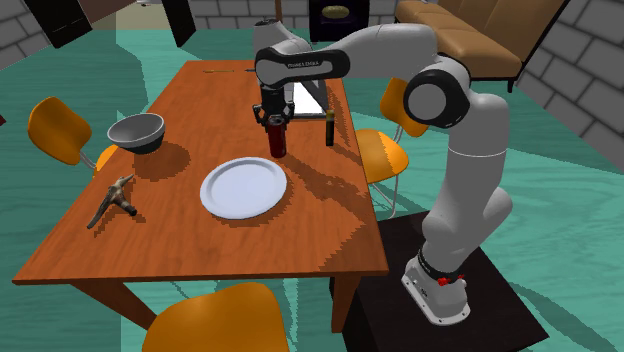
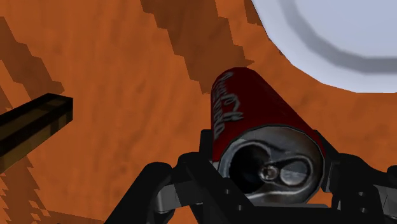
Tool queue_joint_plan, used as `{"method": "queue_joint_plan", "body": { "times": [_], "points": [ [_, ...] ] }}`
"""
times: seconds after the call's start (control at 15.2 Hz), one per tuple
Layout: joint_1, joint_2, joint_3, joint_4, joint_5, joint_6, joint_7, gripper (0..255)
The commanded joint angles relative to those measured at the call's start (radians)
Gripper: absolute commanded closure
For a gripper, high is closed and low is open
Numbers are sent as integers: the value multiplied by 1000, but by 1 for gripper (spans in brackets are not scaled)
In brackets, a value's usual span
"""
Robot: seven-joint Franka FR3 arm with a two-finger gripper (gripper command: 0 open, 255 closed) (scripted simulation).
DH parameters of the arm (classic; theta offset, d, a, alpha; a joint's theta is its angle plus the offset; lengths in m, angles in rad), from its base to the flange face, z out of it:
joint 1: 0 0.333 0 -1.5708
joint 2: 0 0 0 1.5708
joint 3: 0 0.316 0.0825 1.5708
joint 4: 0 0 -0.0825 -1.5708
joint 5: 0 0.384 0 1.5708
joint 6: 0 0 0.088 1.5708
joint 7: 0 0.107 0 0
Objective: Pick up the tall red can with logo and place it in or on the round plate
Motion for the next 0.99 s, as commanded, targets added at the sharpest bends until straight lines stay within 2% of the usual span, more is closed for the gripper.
{"method": "queue_joint_plan", "body": {
  "times": [0.0, 0.92],
  "points": [
    [1, -3, 1, 19, 2, -22, -1, 255],
    [25, 19, 5, 233, -6, -214, -1, 255]
  ]
}}
